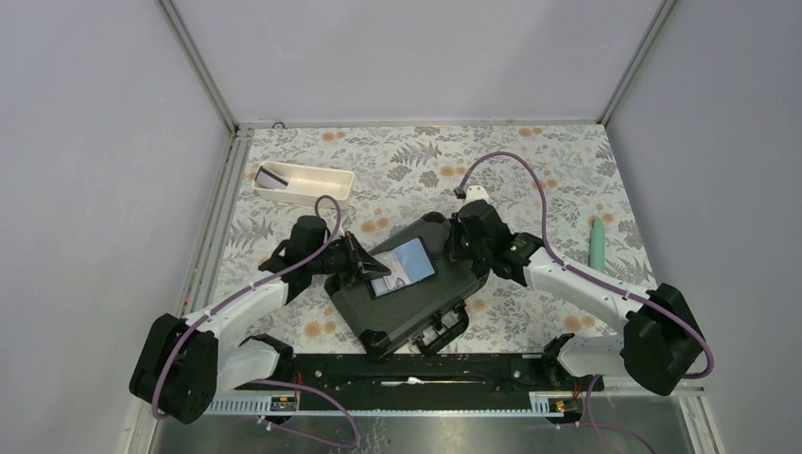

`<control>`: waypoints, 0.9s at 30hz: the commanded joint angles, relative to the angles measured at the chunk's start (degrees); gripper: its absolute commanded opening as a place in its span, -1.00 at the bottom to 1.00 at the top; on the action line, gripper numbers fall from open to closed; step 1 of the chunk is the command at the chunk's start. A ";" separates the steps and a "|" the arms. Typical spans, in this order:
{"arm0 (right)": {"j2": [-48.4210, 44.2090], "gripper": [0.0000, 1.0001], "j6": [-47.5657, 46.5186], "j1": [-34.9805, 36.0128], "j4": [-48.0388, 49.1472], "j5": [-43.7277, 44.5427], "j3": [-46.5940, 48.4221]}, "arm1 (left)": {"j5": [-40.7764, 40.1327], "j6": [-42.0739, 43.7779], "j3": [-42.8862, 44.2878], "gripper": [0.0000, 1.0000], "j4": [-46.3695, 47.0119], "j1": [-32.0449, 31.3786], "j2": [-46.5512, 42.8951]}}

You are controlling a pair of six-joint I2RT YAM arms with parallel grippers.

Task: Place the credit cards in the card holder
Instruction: Insert the credit card into the card holder.

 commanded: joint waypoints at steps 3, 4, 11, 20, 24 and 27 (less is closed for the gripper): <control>-0.78 -1.00 -0.15 -0.25 -1.10 0.72 2.08 | 0.85 3.05 1.84 -1.00 0.67 -0.10 2.15; -0.71 -1.00 -0.16 -0.19 -1.02 0.57 2.06 | 1.03 3.25 1.85 -1.00 1.49 -0.12 2.36; -0.58 -1.00 -0.08 -0.25 -1.01 0.22 1.76 | 1.40 4.43 1.04 -1.00 4.45 -0.04 2.31; -0.06 -1.00 0.12 -0.23 -1.25 -0.68 1.69 | 2.08 1.79 -1.18 -1.00 11.12 0.14 1.94; 0.08 -1.00 0.28 -0.22 -1.23 -1.28 1.80 | 2.14 0.27 -2.36 -1.00 13.97 0.23 1.90; 0.09 -1.00 0.32 -0.21 -1.52 -1.21 1.95 | 2.07 -0.90 -3.08 -1.00 14.89 0.38 1.82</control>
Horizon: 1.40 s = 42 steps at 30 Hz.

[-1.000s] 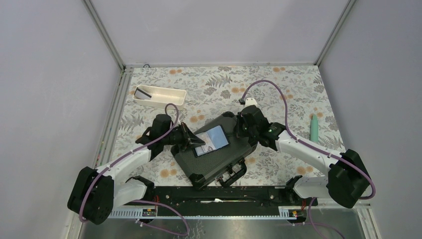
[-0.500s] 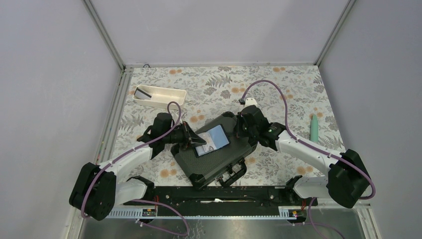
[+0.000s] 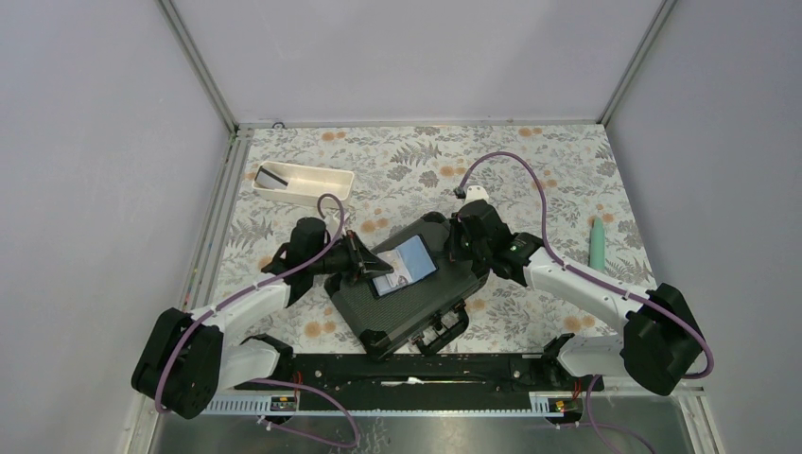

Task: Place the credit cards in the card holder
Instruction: Insert the credit card into the card holder.

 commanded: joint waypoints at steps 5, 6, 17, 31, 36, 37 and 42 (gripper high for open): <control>-1.63 -0.74 1.31 -0.21 -4.03 0.48 3.53 | -0.14 -4.14 -2.60 -1.00 6.21 0.92 -0.24; -2.45 -0.65 1.27 -0.23 -4.13 0.52 3.74 | -0.29 -4.27 -2.76 -1.00 6.03 0.93 -0.41; -6.26 -0.07 2.65 -0.34 0.02 -12.22 4.28 | -0.41 -3.09 -2.84 -1.00 3.32 1.54 -1.09; -1.00 -0.07 3.12 -2.07 0.55 -21.16 1.85 | -0.72 -1.09 -2.01 -1.00 -1.82 2.08 -3.07; -0.06 -0.07 3.57 -2.12 0.60 -22.30 1.19 | -0.83 -0.32 -1.85 -1.00 -2.53 2.08 -2.63; -0.03 -0.08 3.67 -2.13 0.48 -22.21 0.87 | -0.85 -0.22 -1.85 -1.00 -2.52 2.08 -2.44; 0.34 -0.08 4.05 -2.87 0.61 -23.06 -0.42 | -0.92 0.13 -2.10 -1.00 -2.59 2.25 -2.12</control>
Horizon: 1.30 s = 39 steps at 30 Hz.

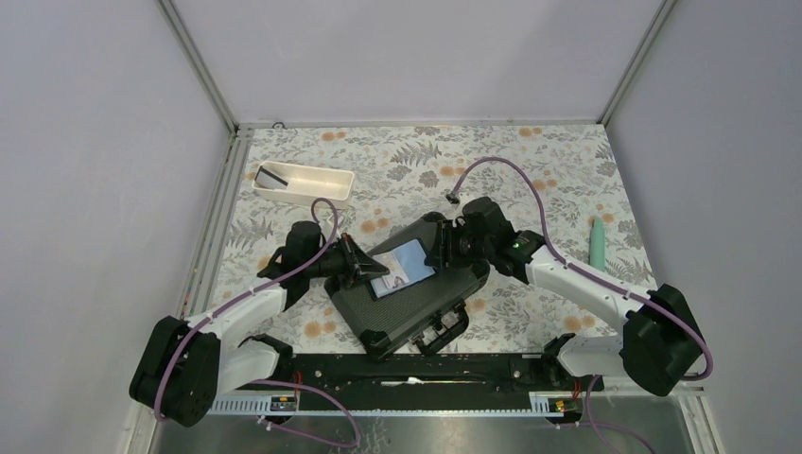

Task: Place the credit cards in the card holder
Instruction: Insert the credit card into the card holder.

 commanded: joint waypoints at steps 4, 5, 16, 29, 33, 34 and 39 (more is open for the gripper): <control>1.19 -0.11 1.19 -1.27 1.44 -3.71 -0.98 | -0.99 2.64 -0.07 -1.00 -2.17 0.48 0.32; 1.27 -0.11 1.51 -1.32 1.98 -4.50 -1.22 | -0.94 2.67 -0.18 -1.00 -2.17 0.48 0.32; -0.55 -0.31 11.75 -1.49 10.90 -9.94 -6.41 | -0.79 2.76 -1.25 -1.00 -1.75 0.57 0.21; -0.77 -0.34 21.62 -1.58 24.66 -13.36 -12.91 | 0.20 2.76 -2.04 -1.00 -0.71 0.75 -0.14; -0.80 -0.34 23.13 -1.60 26.77 -13.40 -13.92 | 0.97 3.05 -2.31 -1.00 0.59 0.83 -0.05; -0.75 -0.35 23.15 -1.63 26.71 -13.18 -13.90 | 1.42 3.22 -2.26 -1.00 0.83 0.83 0.21; -0.30 -0.35 22.90 -1.63 25.88 -12.15 -13.50 | 2.52 3.85 -1.80 -1.00 1.74 0.86 1.61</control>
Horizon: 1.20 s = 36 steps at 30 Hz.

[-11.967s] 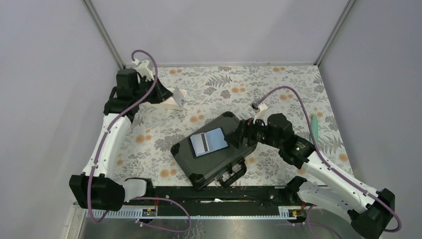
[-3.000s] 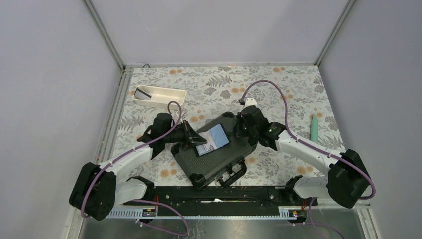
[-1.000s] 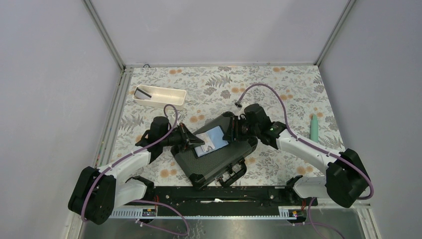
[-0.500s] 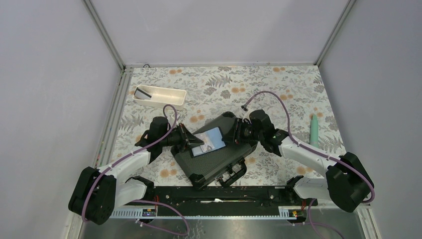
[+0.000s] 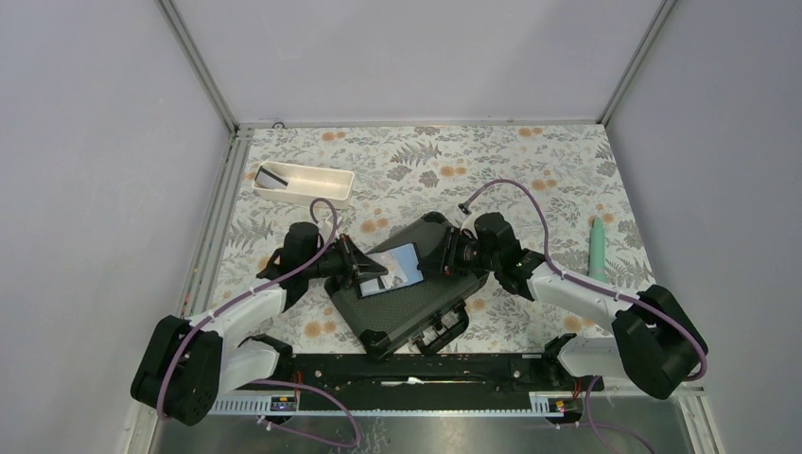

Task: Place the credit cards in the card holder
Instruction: Insert the credit card into the card holder.

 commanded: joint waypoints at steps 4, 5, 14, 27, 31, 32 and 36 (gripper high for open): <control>0.25 -0.35 0.50 0.35 0.64 -0.11 0.68 | 2.27 3.18 0.32 -1.00 -0.50 -0.01 2.36; 0.18 -0.36 0.31 0.33 0.47 0.13 0.73 | 2.61 3.23 0.53 -1.00 -0.71 -0.04 2.54; 1.22 -0.41 1.31 0.35 4.60 -2.49 0.48 | 4.21 3.61 1.48 -1.00 -0.61 -0.04 3.79; -0.19 -1.00 -0.18 0.34 -0.18 3.24 0.98 | 1.29 10.90 8.09 -0.57 -11.76 -0.04 2.40; -0.55 -1.00 -1.34 0.37 -2.93 5.47 1.51 | -0.38 13.07 9.87 -0.26 -16.67 -0.04 2.17; -0.55 -1.00 -1.54 0.34 -3.32 5.79 1.53 | -0.83 13.64 10.29 -0.22 -17.97 -0.03 2.07; -0.91 -1.00 -2.16 0.37 -4.22 6.61 1.79 | -3.29 15.75 12.28 -0.03 -22.96 0.04 0.70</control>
